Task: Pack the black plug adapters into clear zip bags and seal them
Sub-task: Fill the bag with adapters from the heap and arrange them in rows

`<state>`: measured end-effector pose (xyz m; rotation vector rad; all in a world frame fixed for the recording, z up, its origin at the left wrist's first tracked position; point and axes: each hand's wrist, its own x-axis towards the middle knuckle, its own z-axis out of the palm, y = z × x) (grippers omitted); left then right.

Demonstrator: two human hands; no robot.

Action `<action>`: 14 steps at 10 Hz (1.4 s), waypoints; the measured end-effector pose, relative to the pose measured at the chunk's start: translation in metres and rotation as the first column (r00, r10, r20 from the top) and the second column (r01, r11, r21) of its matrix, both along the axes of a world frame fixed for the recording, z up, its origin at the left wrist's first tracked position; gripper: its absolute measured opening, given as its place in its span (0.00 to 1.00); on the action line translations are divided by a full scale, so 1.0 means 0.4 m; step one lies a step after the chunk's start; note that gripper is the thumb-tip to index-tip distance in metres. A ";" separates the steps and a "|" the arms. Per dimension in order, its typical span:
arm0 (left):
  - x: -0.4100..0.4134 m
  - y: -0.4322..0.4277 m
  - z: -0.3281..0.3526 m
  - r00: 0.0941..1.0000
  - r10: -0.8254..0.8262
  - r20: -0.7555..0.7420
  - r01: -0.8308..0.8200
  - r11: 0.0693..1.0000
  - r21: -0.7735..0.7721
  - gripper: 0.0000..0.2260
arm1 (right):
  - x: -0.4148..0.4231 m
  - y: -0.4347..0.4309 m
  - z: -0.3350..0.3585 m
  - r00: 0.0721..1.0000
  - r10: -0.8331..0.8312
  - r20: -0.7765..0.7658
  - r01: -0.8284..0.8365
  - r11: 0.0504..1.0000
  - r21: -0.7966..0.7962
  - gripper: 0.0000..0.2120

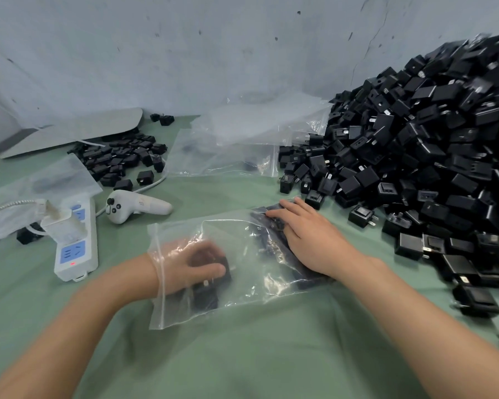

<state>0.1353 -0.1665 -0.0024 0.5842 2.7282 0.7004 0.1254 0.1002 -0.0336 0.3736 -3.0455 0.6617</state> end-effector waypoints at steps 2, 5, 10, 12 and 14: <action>-0.007 0.050 0.020 0.995 -0.087 -0.044 0.089 0.995 0.054 0.15 | 0.001 0.001 0.001 1.000 0.004 -0.007 -0.004 1.000 0.002 0.23; 0.012 0.010 0.019 0.991 0.017 -0.132 0.008 0.982 0.187 0.18 | 0.001 0.002 0.002 1.000 0.006 -0.008 -0.006 1.000 -0.006 0.23; 0.005 0.084 0.020 0.996 -0.088 -0.013 0.089 0.988 0.124 0.07 | 0.000 0.001 0.001 1.000 -0.001 -0.019 0.001 1.000 -0.003 0.23; -0.004 0.065 0.023 0.992 -0.110 0.066 0.098 0.983 0.154 0.10 | -0.001 -0.001 0.001 1.000 0.004 -0.016 -0.004 1.000 -0.012 0.23; -0.018 0.101 -0.002 0.971 -0.204 0.124 0.180 0.966 0.185 0.10 | 0.000 0.002 -0.001 1.000 0.003 -0.023 -0.004 1.000 -0.018 0.23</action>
